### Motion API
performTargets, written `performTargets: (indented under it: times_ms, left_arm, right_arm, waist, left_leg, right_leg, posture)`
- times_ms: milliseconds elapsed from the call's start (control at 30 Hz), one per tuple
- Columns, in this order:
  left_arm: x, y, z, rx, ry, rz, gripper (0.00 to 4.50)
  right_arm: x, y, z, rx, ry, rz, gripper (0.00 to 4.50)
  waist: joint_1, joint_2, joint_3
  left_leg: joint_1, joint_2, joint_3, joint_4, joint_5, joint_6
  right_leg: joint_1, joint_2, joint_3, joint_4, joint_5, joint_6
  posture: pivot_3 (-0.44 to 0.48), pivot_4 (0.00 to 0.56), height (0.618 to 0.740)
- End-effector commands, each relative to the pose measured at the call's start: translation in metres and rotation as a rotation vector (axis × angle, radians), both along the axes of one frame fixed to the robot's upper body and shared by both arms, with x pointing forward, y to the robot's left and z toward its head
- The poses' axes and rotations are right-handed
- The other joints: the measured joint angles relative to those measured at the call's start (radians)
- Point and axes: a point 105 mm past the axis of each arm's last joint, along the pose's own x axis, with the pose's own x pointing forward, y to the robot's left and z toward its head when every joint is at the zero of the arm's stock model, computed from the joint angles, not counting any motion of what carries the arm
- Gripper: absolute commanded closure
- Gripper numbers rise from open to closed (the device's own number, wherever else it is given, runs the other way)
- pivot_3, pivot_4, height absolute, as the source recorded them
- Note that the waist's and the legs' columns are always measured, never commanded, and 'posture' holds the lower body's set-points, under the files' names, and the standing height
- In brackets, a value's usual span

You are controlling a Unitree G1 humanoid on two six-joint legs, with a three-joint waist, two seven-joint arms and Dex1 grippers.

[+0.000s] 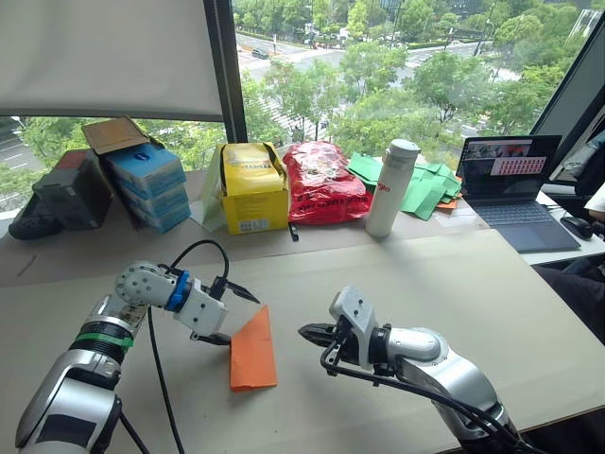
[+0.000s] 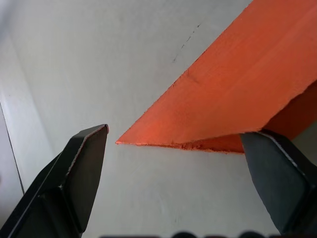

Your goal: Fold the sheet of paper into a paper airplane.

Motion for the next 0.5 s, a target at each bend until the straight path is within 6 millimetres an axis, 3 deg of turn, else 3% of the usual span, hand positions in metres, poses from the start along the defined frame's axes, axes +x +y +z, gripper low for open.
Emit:
performTargets:
  times_ms: [33, 333, 500]
  left_arm:
    - [-0.001, -0.002, 0.004, -0.002, -0.022, -0.040, 1.57]
    - [-0.005, 0.006, -0.009, 0.044, -0.019, -0.032, 4.47]
    - [-0.002, 0.012, -0.010, -0.013, 0.022, 0.117, 4.47]
  right_arm:
    - [-0.001, 0.002, 0.012, 0.027, -0.047, -0.002, 4.50]
    - [-0.003, 0.000, 0.015, 0.062, -0.045, -0.010, 4.50]
    - [-0.006, -0.004, 0.029, 0.195, -0.003, 0.005, 4.50]
  waist:
    - [0.000, 0.000, 0.000]
    - [0.000, 0.000, 0.000]
    - [-0.001, 0.000, 0.000]
  left_leg:
    - [0.000, 0.000, 0.000, 0.002, 0.000, 0.000]
    - [0.001, 0.000, 0.001, 0.005, -0.003, 0.005]
    - [0.001, 0.000, 0.001, 0.005, -0.001, 0.001]
  right_leg:
    - [0.000, 0.000, 0.000, 0.000, 0.000, 0.000]
    - [0.001, 0.000, 0.001, 0.003, 0.000, 0.001]
    - [0.001, 0.000, 0.001, 0.003, 0.000, 0.001]
  posture:
    - [0.000, 0.150, 0.740]
    - [0.000, 0.150, 0.740]
    - [0.000, 0.150, 0.740]
